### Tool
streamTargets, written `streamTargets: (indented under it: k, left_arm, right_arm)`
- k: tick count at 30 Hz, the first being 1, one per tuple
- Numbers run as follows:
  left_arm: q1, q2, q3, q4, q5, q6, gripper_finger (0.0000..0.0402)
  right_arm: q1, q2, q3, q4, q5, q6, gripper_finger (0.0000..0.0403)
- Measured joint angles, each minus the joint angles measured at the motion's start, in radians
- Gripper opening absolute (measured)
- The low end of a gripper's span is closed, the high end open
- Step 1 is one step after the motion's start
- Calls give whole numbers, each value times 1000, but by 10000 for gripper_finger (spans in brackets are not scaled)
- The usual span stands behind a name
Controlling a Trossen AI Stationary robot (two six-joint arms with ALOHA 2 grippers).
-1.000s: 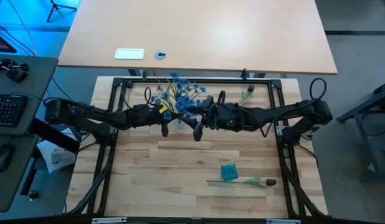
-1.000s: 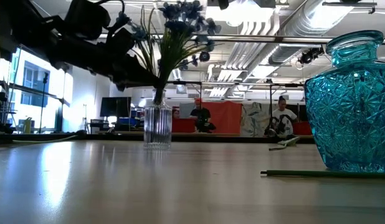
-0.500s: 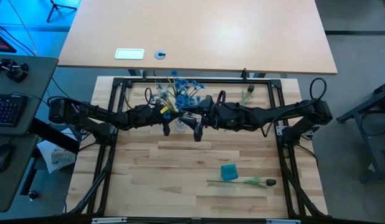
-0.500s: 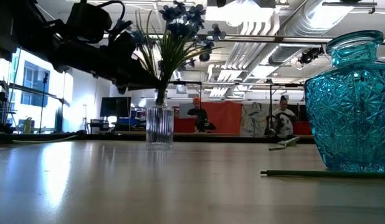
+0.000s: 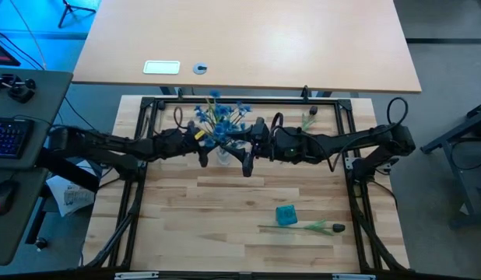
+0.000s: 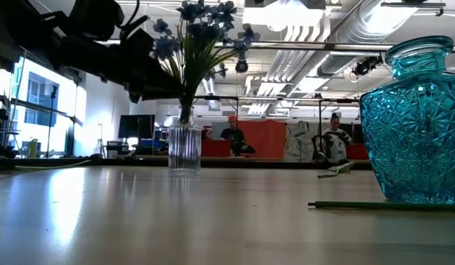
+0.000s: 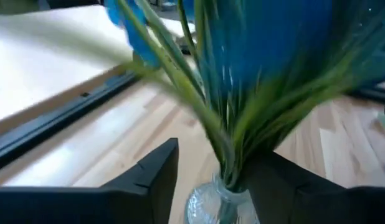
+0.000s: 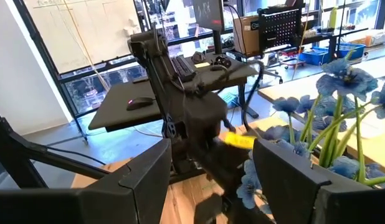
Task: Sort flowers into vase by color
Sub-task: Put the light blue flowers into the transparent vase, then put the top left dark blue flower into the blue vase
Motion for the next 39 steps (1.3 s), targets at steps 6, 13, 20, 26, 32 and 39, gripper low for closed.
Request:
streamTargets:
  k: [6, 13, 20, 26, 32, 39]
  left_arm:
    - [2, -137, 0, -110, -11, 10, 187]
    - [-2, -341, 1, -364, -11, -77, 191]
    - [-36, -612, 2, -503, -8, -141, 191]
    - [-55, -786, 28, -523, -91, -176, 191]
    - [-60, -789, 232, -896, -263, -176, 191]
    - [-17, -509, 521, -1510, -530, -397, 191]
  right_arm:
    - [-1, -24, 0, 5, 1, -25, 222]
    - [-1, -90, 0, 4, 39, -89, 222]
    - [0, -165, 0, -144, 91, -95, 222]
    - [7, -189, 0, -284, 95, -59, 222]
    - [6, -189, 0, -512, 91, 38, 222]
    - [-1, -191, -54, -550, 98, 56, 222]
